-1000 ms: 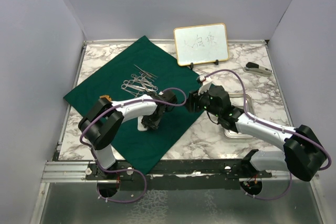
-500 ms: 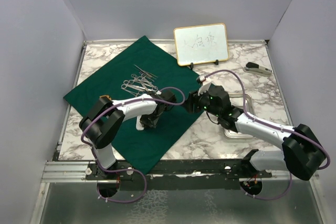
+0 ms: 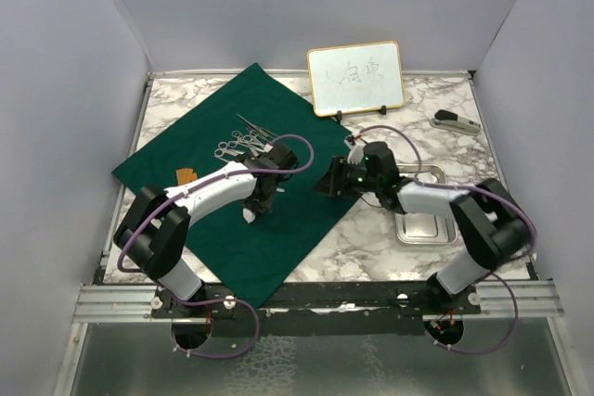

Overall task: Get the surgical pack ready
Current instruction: Pick up the medical item from the surgical kit.

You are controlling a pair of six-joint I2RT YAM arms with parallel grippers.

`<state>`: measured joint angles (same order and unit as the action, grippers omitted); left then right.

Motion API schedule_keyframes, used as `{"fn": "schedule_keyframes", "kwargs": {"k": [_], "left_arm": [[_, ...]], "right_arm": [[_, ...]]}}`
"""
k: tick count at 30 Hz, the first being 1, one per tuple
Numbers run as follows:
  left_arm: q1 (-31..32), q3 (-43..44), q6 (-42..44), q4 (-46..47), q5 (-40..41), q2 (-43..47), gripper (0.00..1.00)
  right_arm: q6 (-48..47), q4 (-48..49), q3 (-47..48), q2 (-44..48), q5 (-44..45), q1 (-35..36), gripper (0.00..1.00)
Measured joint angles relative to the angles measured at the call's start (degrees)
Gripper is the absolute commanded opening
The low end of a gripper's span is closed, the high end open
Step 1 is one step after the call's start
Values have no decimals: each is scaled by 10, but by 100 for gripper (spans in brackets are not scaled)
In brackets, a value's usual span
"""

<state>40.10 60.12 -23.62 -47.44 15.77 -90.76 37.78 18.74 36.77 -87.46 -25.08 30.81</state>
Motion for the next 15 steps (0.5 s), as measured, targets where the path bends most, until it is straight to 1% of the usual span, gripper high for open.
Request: {"fn": "schedule_keyframes", "kwargs": {"k": [4, 7, 10, 15], "left_arm": [[-6, -4, 2, 6, -15, 3, 0], [-8, -6, 5, 7, -25, 3, 0], [-10, -8, 9, 8, -33, 3, 0], [-10, -17, 11, 9, -39, 5, 0]], "right_arm": [[76, 34, 72, -134, -95, 19, 64], [144, 60, 122, -212, -141, 46, 64], [205, 73, 153, -256, -157, 72, 64], [280, 72, 193, -287, -156, 98, 64]]}}
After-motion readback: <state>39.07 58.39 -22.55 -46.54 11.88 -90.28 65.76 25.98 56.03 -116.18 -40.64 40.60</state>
